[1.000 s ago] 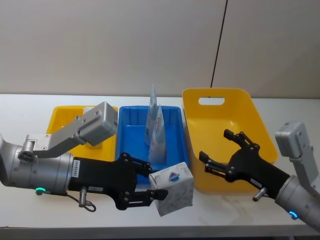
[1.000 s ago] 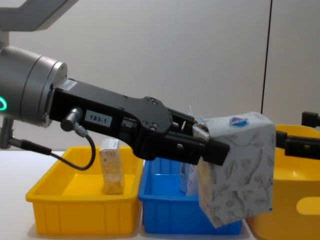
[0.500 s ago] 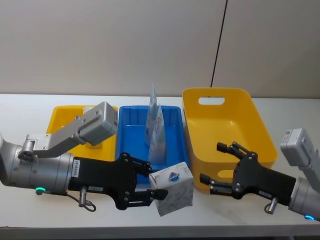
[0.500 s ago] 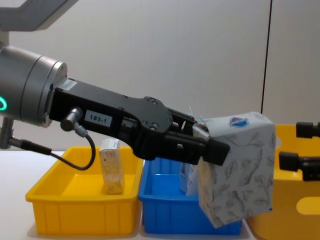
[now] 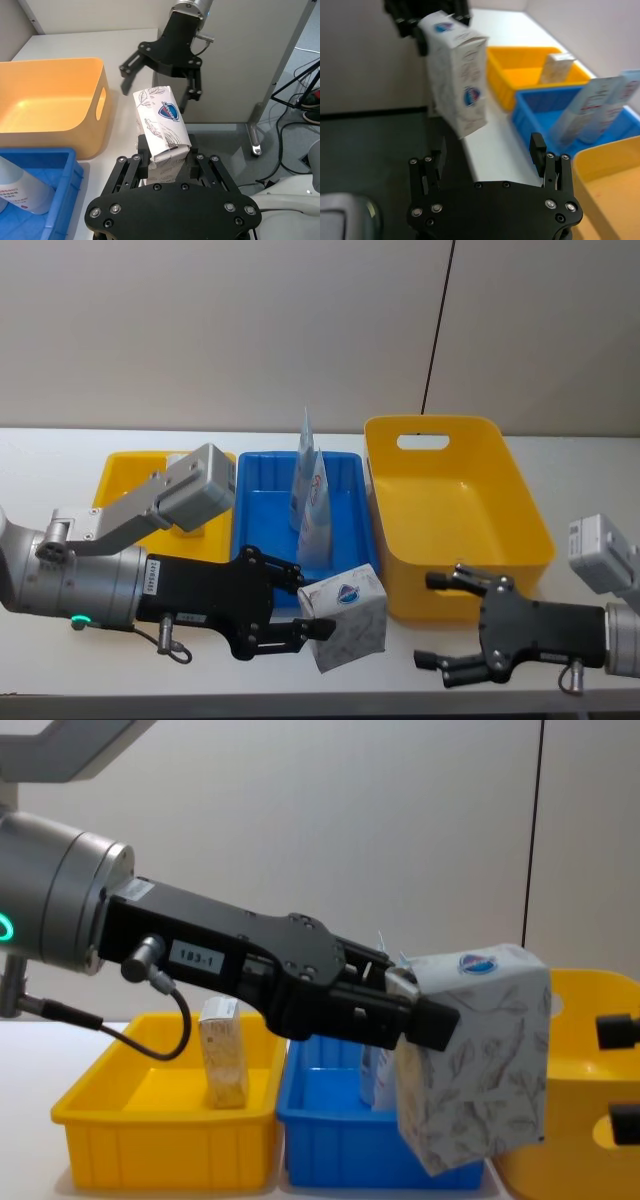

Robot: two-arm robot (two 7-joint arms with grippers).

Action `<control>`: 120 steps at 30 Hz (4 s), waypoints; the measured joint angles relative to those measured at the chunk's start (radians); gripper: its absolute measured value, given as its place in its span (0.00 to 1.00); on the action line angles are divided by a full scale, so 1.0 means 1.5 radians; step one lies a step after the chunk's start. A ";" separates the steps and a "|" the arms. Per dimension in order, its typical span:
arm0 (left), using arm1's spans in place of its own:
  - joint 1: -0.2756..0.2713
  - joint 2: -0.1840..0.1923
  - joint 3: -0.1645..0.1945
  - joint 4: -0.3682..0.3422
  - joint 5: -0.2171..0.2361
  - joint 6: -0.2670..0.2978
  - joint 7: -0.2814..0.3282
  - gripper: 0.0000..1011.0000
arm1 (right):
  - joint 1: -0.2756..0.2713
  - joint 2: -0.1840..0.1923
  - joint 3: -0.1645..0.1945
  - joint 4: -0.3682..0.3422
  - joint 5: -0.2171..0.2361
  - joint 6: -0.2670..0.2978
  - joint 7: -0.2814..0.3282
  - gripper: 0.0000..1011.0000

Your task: Bimanual collaborative sorting of washing and personal care products

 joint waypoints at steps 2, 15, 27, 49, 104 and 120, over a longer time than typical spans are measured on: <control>0.000 0.000 0.000 0.000 0.000 0.000 0.000 0.38 | 0.008 0.010 -0.008 0.002 0.001 0.007 0.024 0.99; 0.000 0.000 0.000 0.000 0.000 0.000 0.000 0.38 | 0.031 0.031 -0.034 0.006 0.005 0.015 0.074 0.99; 0.000 0.000 0.000 0.000 0.000 0.000 0.000 0.38 | 0.036 0.016 -0.040 0.007 0.007 -0.008 0.062 0.99; 0.000 0.000 0.000 0.000 0.000 0.000 0.000 0.38 | 0.067 -0.020 -0.068 0.019 0.011 -0.022 0.048 0.99; 0.000 0.000 0.000 0.000 0.000 0.000 0.001 0.38 | 0.140 -0.072 -0.131 0.069 -0.022 -0.038 0.052 0.43; 0.000 0.000 0.000 0.000 0.000 0.000 0.001 0.49 | 0.141 -0.072 -0.133 0.070 -0.022 -0.038 0.052 0.35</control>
